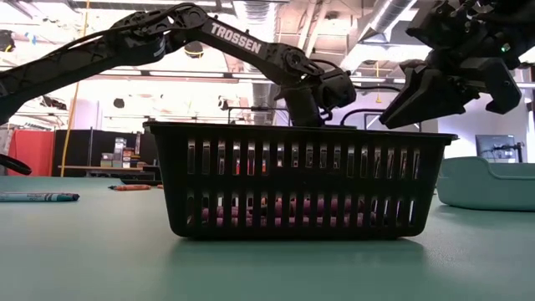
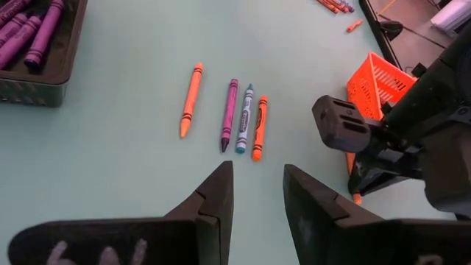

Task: Sort crayons
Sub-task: Put the orange crayon into the orange bin

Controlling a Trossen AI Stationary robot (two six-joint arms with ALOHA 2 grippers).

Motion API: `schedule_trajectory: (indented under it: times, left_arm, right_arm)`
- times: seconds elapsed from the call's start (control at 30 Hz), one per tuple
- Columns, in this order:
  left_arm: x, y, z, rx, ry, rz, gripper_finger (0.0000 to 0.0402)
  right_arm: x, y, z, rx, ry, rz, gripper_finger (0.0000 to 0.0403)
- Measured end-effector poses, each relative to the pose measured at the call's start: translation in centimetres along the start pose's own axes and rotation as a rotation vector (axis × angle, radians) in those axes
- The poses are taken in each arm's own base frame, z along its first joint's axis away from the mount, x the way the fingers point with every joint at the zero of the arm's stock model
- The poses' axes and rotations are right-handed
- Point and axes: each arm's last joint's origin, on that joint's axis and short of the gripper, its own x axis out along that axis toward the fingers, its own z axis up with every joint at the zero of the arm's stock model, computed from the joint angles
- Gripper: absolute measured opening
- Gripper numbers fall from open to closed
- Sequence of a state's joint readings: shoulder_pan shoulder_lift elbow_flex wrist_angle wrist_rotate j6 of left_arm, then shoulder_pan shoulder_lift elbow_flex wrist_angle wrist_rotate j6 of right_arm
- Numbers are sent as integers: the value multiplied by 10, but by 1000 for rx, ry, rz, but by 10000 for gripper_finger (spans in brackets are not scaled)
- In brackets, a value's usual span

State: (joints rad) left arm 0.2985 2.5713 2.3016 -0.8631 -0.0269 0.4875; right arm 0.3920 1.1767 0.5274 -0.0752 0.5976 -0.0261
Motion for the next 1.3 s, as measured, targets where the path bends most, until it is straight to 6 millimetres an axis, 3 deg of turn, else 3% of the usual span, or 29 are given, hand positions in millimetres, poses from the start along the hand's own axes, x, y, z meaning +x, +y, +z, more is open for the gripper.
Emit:
schedule_trajectory:
  times: [0.33, 0.53, 0.7, 0.87, 1.1, 1.3]
  left_arm:
    - [-12, 2, 13, -35, -96, -47, 13]
    - [-50, 7, 25, -67, -226, -74, 13]
    - [-83, 12, 25, -67, -218, -32, 13]
    - [-99, 26, 11, -73, -143, 11, 13]
    - [-91, 66, -32, -203, 2, 10, 13]
    - [-89, 83, -46, -272, 20, 6, 17]
  right_arm:
    - [0, 0, 0, 0, 1, 0, 118]
    - [0, 0, 0, -1, 3, 0, 118]
    - [0, 0, 0, 1, 3, 0, 118]
    - [0, 0, 0, 22, 2, 0, 118]
    - [0, 2, -1, 46, 10, 50, 118]
    - [0, 2, -1, 55, 10, 51, 118]
